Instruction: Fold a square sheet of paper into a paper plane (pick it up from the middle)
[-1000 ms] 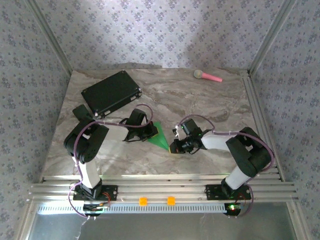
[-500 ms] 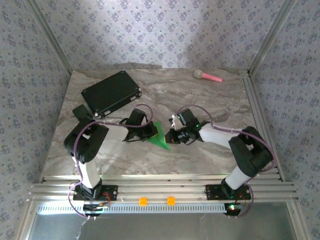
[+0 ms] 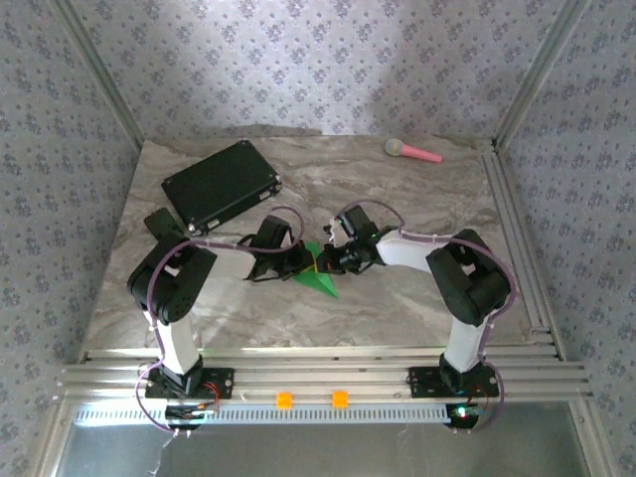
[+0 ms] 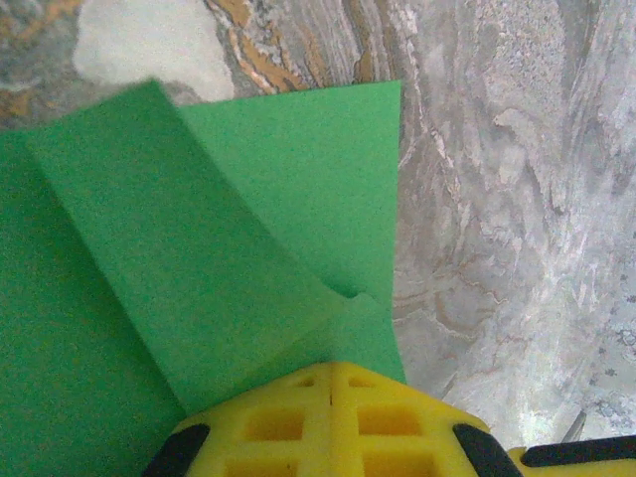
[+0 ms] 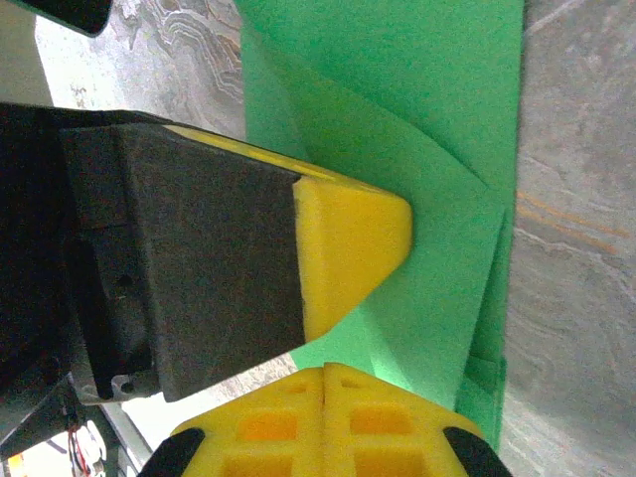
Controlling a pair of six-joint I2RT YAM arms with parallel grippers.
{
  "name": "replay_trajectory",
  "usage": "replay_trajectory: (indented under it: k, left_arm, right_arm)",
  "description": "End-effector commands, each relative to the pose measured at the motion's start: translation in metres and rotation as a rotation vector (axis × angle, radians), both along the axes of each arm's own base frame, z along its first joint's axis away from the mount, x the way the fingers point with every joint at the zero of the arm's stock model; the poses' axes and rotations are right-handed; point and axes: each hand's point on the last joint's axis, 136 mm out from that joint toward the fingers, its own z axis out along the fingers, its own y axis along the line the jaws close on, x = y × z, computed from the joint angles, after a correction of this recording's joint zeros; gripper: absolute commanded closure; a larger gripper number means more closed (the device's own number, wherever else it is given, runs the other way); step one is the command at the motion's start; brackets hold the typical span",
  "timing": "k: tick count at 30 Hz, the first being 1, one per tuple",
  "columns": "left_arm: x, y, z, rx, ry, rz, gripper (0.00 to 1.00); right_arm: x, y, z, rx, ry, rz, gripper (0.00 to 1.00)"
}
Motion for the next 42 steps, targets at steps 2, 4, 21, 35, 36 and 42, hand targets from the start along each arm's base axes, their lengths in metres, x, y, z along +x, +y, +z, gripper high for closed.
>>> replay_trajectory:
  k: [2, 4, 21, 35, 36, 42]
  left_arm:
    - [-0.013, 0.026, -0.042, 0.146, 0.089, 0.030, 0.96]
    - [-0.013, 0.027, -0.042, 0.146, 0.089, 0.031, 0.96]
    - [0.002, 0.010, 0.005, 0.075, -0.027, -0.029, 0.91]
    - [-0.027, -0.023, 0.007, 0.009, -0.003, -0.119, 0.96]
    - [-0.028, -0.024, 0.005, 0.009, 0.005, -0.119, 0.96]
    - [-0.031, 0.006, -0.023, 0.152, 0.083, -0.036, 0.98]
  right_arm:
    - [-0.006, -0.001, -0.017, -0.054, 0.056, -0.001, 0.96]
    - [-0.010, -0.004, -0.024, -0.075, 0.070, 0.003, 0.96]
    - [-0.059, -0.055, -0.077, -0.204, 0.187, -0.015, 0.98]
    - [-0.054, -0.060, -0.079, -0.205, 0.186, -0.049, 0.99]
    - [-0.054, -0.060, -0.080, -0.205, 0.187, -0.050, 0.99]
    - [-0.058, -0.064, -0.085, -0.217, 0.199, -0.049, 1.00]
